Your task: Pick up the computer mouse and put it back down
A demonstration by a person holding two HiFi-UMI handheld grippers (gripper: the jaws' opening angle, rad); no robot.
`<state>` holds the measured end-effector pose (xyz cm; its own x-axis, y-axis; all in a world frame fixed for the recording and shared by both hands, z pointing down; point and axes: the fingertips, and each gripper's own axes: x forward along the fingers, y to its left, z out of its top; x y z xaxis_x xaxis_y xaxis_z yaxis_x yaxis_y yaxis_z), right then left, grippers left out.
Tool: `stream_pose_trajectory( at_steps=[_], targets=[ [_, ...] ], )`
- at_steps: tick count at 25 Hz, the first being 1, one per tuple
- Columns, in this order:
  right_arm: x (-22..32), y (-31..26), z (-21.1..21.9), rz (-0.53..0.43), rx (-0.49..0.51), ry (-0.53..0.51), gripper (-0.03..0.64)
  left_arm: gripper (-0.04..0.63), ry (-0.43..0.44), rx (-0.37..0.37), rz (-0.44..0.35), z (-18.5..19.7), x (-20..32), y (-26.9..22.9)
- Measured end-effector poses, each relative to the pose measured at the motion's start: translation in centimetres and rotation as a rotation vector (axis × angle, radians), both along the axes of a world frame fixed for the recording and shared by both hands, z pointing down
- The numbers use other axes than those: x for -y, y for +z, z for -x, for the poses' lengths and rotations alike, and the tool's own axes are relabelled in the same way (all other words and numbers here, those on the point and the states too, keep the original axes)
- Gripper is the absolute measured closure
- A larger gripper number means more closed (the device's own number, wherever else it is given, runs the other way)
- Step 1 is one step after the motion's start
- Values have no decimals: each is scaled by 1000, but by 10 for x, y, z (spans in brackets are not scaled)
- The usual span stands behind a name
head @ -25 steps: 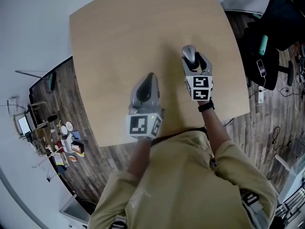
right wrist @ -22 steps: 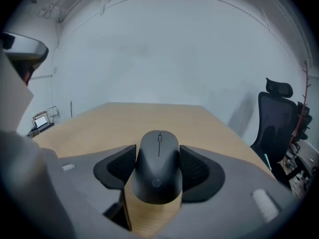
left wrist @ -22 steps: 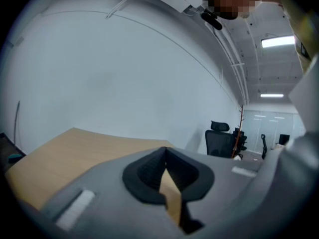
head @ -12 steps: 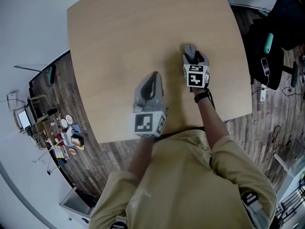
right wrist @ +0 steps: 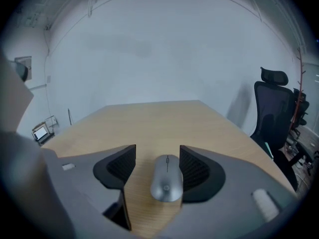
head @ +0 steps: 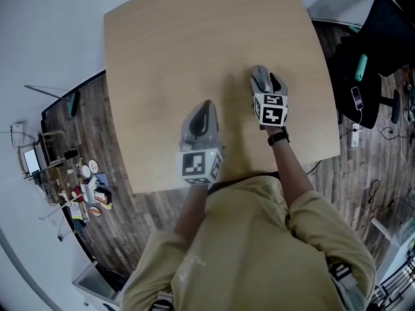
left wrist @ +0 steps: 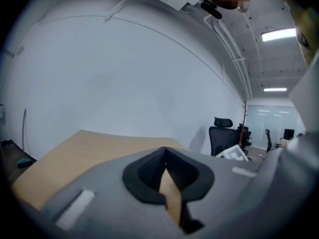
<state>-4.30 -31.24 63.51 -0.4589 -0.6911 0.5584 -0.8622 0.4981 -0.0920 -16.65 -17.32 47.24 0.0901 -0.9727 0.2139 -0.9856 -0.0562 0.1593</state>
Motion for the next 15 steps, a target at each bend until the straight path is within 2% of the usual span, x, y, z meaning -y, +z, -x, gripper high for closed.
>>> stream_pose_trajectory(
  at_steps=[2,5,7,14,15],
  targets=[
    [-15,-35,2,-68,43,-16,339,595,-4,11,-11,4,-12,-7],
    [-40,-86,2,-158,103,-33,398,595,-4,23,-32,9,-28,-18],
    [-60,-111,2,-189,138,-38,457,595,-4,33,-46,11,-39,-24],
    [-145,-178,8,-305,192,-100,528,595,5,46,-99,8,-85,-49],
    [-156,-186,9,-325,197,-107,556,595,9,44,-107,7,-91,-53]
  ],
)
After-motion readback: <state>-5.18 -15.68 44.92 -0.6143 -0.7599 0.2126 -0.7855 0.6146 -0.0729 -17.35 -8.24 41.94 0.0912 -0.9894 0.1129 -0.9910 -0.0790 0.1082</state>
